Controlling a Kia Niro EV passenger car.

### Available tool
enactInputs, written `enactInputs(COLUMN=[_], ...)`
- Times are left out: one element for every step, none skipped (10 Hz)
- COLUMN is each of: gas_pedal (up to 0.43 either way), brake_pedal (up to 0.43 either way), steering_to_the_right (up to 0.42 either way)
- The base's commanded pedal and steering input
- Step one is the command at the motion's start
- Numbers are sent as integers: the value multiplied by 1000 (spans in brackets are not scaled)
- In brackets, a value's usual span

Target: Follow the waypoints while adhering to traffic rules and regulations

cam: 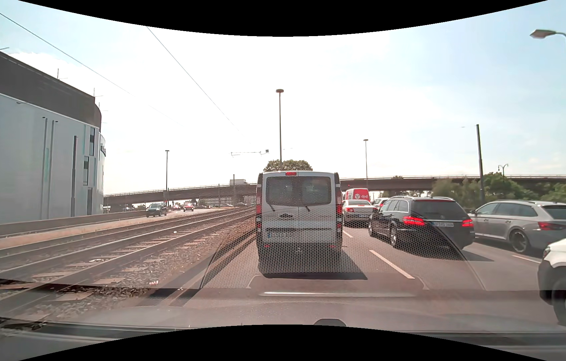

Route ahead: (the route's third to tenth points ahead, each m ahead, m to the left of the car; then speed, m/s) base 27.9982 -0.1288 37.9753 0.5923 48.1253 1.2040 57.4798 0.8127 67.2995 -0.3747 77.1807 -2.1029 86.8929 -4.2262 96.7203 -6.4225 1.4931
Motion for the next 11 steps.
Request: enactInputs(gas_pedal=[0, 0, 0, 0, 0, 0, 0, 0, 0, 0, 0], brake_pedal=[0, 0, 0, 0, 0, 0, 0, 0, 0, 0, 0], steering_to_the_right=[0, 0, -1, -3, -3, -3, -3, -4, -5, -7, -9])
